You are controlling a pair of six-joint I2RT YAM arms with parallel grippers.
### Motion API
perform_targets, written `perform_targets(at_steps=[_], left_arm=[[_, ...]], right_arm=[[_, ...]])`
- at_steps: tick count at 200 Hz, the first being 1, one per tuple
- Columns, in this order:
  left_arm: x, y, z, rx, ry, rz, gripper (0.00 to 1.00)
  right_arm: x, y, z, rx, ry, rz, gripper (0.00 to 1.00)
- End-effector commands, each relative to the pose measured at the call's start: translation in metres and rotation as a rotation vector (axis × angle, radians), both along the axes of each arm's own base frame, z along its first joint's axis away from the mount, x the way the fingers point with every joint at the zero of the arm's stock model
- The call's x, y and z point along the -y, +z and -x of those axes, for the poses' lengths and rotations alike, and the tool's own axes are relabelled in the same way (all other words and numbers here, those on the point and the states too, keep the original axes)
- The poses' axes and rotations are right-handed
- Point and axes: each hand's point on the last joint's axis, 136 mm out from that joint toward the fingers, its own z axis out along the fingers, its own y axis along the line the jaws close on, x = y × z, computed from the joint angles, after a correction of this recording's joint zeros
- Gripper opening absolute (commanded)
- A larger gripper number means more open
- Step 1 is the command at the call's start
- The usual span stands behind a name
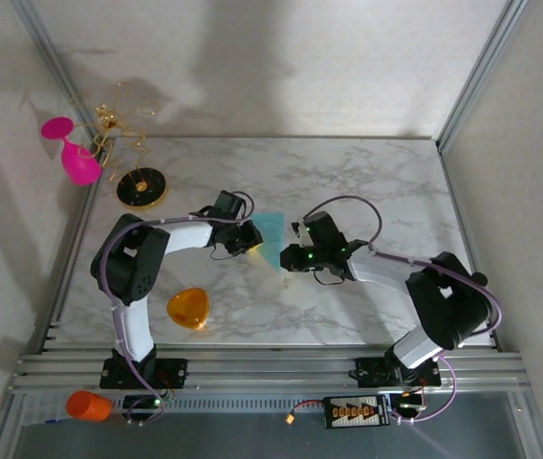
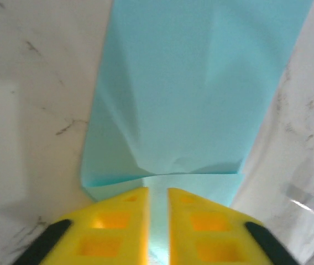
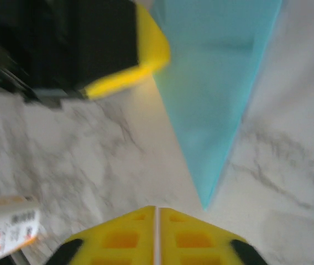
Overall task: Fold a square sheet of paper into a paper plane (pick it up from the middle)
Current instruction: Third fold the triangle at the center of the table.
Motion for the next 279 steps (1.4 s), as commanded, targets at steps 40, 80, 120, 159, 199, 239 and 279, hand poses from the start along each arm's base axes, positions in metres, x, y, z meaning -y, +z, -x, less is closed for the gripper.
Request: perform_targets(at_steps=[40, 80, 120, 159, 199, 239, 279], left_arm=[[-0.040, 0.079, -0.026, 0.193, 0.173, 0.104, 0.46], [-0.053, 0.065, -0.016, 0.171, 0.217, 0.134, 0.56], [-0.050, 0.053, -0.008, 0.139, 0.212, 0.161, 0.63], [-0.047, 0.044, -0.004, 0.114, 0.200, 0.169, 0.65], [-0.041, 0.034, 0.002, 0.083, 0.169, 0.184, 0.61], [-0.033, 0.025, 0.007, 0.056, 0.138, 0.201, 0.52], [-0.027, 0.015, 0.011, 0.023, 0.110, 0.178, 0.47]], right_arm=[[-0.002, 0.012, -0.056, 0.092, -0.140, 0.004, 0.29], [-0.012, -0.009, -0.074, 0.062, -0.121, 0.057, 0.36], [-0.007, -0.022, -0.086, 0.053, -0.143, 0.106, 0.36], [-0.010, -0.031, -0.084, 0.030, -0.103, 0.091, 0.36], [-0.016, -0.035, -0.078, 0.016, -0.054, 0.073, 0.30], [-0.014, -0.040, -0.079, 0.006, -0.059, 0.083, 0.16], [-0.005, -0.050, -0.082, -0.013, -0.098, 0.115, 0.09]])
